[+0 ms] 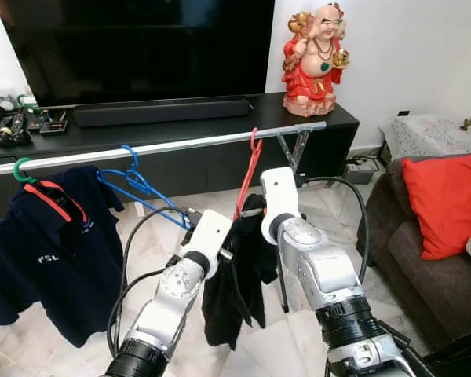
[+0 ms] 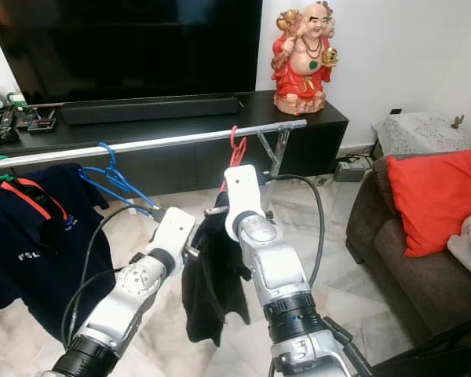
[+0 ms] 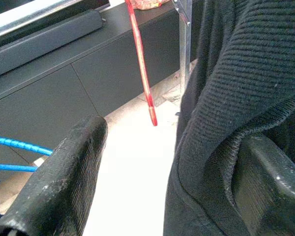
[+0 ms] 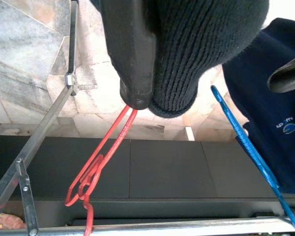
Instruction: Hang hanger
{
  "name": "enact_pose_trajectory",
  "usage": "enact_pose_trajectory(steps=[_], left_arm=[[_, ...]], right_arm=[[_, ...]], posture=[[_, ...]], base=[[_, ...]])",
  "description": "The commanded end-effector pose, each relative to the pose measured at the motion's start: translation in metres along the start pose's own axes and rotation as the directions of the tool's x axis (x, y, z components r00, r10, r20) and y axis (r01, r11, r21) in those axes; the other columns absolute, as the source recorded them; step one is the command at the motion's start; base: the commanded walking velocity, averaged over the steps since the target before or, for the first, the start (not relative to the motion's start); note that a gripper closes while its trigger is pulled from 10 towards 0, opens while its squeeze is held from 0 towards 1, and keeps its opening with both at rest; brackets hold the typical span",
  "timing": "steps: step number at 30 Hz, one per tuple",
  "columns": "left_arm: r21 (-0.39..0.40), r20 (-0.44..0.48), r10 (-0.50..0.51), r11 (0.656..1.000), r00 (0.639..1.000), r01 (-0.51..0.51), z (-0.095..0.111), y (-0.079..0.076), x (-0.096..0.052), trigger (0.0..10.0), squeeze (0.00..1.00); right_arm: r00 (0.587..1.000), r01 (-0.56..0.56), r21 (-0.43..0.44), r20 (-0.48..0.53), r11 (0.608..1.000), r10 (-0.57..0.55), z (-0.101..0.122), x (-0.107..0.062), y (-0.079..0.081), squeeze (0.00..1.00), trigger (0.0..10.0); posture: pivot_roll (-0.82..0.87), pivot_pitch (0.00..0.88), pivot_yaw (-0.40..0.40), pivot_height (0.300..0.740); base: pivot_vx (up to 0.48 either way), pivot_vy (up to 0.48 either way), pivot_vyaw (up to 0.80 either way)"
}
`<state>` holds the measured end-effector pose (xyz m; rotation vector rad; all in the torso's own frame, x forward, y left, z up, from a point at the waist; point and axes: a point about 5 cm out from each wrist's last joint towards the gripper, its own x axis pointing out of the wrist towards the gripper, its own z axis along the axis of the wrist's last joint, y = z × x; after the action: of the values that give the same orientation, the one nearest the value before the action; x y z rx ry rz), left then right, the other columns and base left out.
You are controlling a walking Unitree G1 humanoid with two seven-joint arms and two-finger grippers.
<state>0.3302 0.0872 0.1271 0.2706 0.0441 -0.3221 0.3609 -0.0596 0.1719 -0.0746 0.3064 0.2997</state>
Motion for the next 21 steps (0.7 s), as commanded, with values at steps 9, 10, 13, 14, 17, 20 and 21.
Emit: enact_pose_trajectory(steps=[9, 10, 13, 14, 17, 20, 21], left_arm=[[0.062, 0.052, -0.187, 0.981, 0.981, 0.183, 0.009, -0.023, -0.003, 10.0, 0.00], [0.076, 0.057, -0.205, 0.977, 0.977, 0.200, 0.009, -0.026, -0.004, 10.0, 0.00], [0.082, 0.059, -0.186, 0.980, 0.981, 0.181, 0.010, -0.027, -0.003, 10.0, 0.00], [0.085, 0.059, -0.179, 0.981, 0.982, 0.174, 0.010, -0.026, -0.003, 10.0, 0.00], [0.110, 0.044, -0.104, 0.989, 0.994, 0.099, 0.011, -0.020, 0.002, 10.0, 0.00], [0.117, 0.033, -0.083, 0.990, 0.996, 0.078, 0.010, -0.017, 0.003, 10.0, 0.00], [0.132, 0.023, -0.071, 0.989, 0.997, 0.068, 0.009, -0.015, 0.004, 10.0, 0.00]], right_arm=[[0.999, -0.004, 0.005, 0.035, 1.000, 0.003, 0.011, -0.004, 0.003, 0.00, 10.0], [0.999, -0.006, 0.005, 0.036, 1.000, 0.006, 0.012, -0.004, 0.005, 0.00, 10.0], [0.999, -0.010, 0.013, 0.037, 1.000, 0.009, 0.012, -0.004, 0.007, 0.00, 10.0], [0.999, -0.011, 0.015, 0.038, 1.000, 0.010, 0.013, -0.004, 0.008, 0.00, 10.0], [0.999, -0.014, 0.030, 0.035, 0.999, 0.013, 0.012, -0.005, 0.012, 0.00, 10.0], [0.999, -0.005, 0.043, 0.035, 0.999, 0.003, 0.011, -0.005, 0.012, 0.00, 10.0], [0.999, -0.001, 0.047, 0.035, 0.999, 0.000, 0.011, -0.005, 0.012, 0.00, 10.0]], posture=[[0.08, 0.035, -0.004, 0.740], [0.08, 0.035, -0.005, 0.740], [0.08, 0.035, -0.005, 0.740], [0.08, 0.035, -0.005, 0.740], [0.08, 0.033, -0.006, 0.740], [0.08, 0.033, -0.006, 0.740], [0.08, 0.033, -0.006, 0.740]], base=[[0.000, 0.000, 0.00], [0.000, 0.000, 0.00], [0.000, 0.000, 0.00], [0.000, 0.000, 0.00], [0.000, 0.000, 0.00], [0.000, 0.000, 0.00], [0.000, 0.000, 0.00]])
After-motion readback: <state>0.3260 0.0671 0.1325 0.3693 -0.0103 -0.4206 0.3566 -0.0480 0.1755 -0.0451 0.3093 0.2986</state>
